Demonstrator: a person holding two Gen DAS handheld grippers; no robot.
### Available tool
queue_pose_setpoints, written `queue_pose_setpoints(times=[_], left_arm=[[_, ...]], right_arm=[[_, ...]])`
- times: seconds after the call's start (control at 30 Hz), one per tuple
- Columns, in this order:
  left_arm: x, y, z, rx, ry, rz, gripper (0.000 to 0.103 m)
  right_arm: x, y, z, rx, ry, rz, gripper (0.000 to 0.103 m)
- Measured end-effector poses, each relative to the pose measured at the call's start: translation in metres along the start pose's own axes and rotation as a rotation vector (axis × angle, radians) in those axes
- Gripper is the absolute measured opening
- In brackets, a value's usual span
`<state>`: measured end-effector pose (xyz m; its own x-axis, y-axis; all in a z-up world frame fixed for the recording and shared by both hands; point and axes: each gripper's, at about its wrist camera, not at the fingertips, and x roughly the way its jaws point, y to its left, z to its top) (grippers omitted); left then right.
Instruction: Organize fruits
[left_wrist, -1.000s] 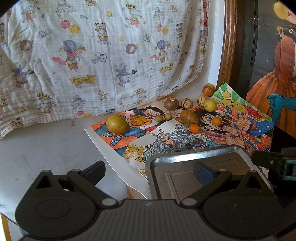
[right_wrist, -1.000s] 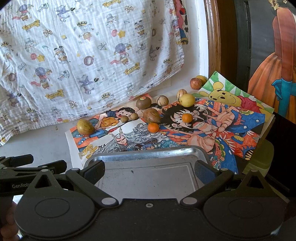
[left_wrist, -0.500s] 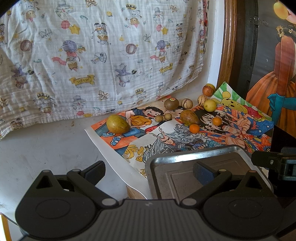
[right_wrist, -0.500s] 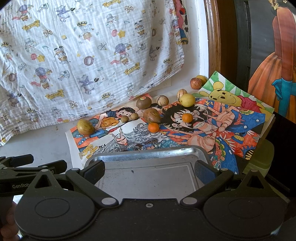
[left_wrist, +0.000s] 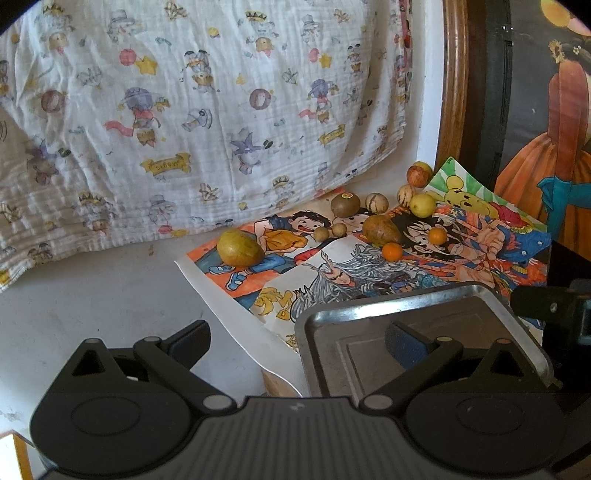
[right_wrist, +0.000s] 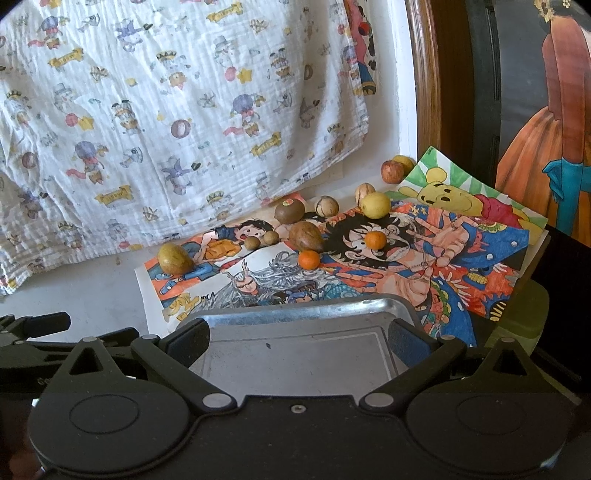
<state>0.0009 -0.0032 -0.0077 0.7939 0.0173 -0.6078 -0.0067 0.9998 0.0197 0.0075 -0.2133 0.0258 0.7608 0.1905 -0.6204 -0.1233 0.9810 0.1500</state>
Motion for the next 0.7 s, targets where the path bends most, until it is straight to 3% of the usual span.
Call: queue_pose_setpoints(times=[0.13, 0.4, 0.7], left_arm=[[-0.007, 0.000, -0.004, 0.002, -0.031, -0.016, 0.103], [0.006, 0.009, 0.001, 0.025, -0.041, 0.032, 0.103], [0.066, 0.037, 0.025, -0.022, -0.060, 0.030, 0.103]], right_arm=[[-0.010, 0.000, -0.002, 0.003, -0.022, 0.018, 0.103], [-0.013, -0.006, 0.006, 0.035, -0.101, 0.127, 0.103], [0.045, -0.005, 0.036, 0.033, -0.002, 0.111, 0.103]])
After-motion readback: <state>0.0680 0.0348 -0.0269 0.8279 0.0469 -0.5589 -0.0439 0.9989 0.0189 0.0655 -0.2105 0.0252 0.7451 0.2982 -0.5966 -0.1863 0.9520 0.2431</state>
